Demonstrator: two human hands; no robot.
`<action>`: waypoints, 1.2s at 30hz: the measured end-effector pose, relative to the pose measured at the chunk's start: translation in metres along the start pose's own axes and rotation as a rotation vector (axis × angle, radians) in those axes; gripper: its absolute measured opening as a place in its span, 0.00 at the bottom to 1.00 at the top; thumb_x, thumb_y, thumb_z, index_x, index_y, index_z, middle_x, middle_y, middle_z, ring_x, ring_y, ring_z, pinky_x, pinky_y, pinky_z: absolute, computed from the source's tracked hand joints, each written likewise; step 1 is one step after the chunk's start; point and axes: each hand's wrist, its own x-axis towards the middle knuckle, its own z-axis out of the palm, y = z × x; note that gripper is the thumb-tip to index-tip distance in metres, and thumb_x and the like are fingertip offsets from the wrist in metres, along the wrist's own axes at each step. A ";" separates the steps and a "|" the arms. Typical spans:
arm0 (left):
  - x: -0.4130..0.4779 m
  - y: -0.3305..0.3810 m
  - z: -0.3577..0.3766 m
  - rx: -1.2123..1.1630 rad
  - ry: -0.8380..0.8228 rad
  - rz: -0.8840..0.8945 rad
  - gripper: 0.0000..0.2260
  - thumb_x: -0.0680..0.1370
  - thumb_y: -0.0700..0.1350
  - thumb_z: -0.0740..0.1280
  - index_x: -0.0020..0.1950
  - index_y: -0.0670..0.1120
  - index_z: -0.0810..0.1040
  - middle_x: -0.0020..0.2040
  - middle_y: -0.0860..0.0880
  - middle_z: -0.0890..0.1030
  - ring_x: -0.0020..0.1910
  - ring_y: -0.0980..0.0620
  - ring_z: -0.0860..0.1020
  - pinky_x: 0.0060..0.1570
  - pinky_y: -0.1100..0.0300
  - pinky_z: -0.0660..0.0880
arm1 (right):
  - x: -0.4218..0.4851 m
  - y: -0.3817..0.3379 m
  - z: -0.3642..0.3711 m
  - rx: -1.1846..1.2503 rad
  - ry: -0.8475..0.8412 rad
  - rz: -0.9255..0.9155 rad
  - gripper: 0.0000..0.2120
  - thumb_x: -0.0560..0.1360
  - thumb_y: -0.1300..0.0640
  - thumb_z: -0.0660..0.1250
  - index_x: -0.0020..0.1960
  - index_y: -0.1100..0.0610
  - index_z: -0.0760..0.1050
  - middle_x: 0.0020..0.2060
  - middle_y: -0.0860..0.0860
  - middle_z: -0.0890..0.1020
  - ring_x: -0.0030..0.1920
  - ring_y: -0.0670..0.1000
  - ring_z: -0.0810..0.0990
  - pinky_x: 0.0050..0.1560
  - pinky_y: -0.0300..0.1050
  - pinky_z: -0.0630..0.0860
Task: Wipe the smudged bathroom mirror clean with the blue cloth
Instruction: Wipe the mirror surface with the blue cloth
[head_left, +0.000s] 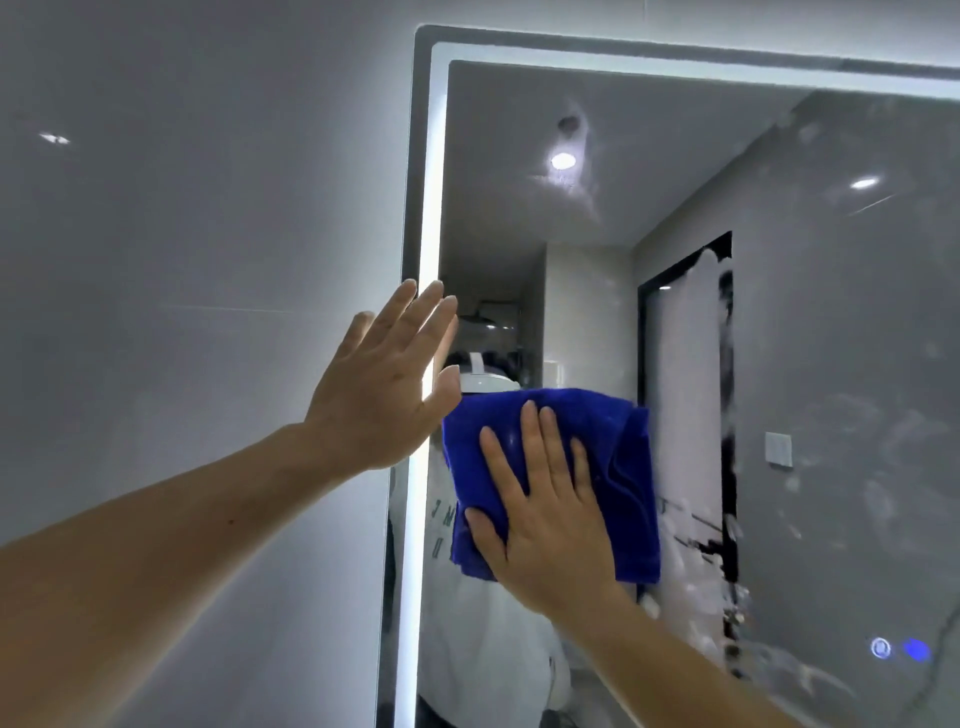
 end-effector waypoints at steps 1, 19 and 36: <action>-0.003 0.002 0.002 -0.008 -0.008 0.000 0.30 0.79 0.60 0.44 0.80 0.53 0.49 0.81 0.54 0.47 0.79 0.54 0.42 0.77 0.48 0.45 | -0.017 -0.004 0.003 0.004 -0.022 -0.020 0.32 0.81 0.39 0.49 0.80 0.52 0.50 0.79 0.58 0.50 0.78 0.59 0.49 0.76 0.57 0.42; -0.030 0.016 0.011 -0.054 0.070 0.025 0.28 0.81 0.55 0.49 0.80 0.47 0.52 0.81 0.49 0.50 0.80 0.49 0.46 0.76 0.46 0.48 | 0.046 0.032 -0.017 -0.031 0.031 0.067 0.31 0.82 0.38 0.45 0.80 0.53 0.48 0.79 0.59 0.49 0.79 0.59 0.46 0.76 0.59 0.45; -0.099 0.021 0.043 -0.060 -0.032 -0.057 0.30 0.80 0.62 0.44 0.80 0.51 0.51 0.81 0.51 0.48 0.79 0.51 0.44 0.75 0.48 0.40 | -0.185 -0.021 0.040 -0.016 -0.136 -0.236 0.30 0.82 0.41 0.49 0.79 0.55 0.53 0.77 0.61 0.57 0.78 0.61 0.48 0.76 0.60 0.42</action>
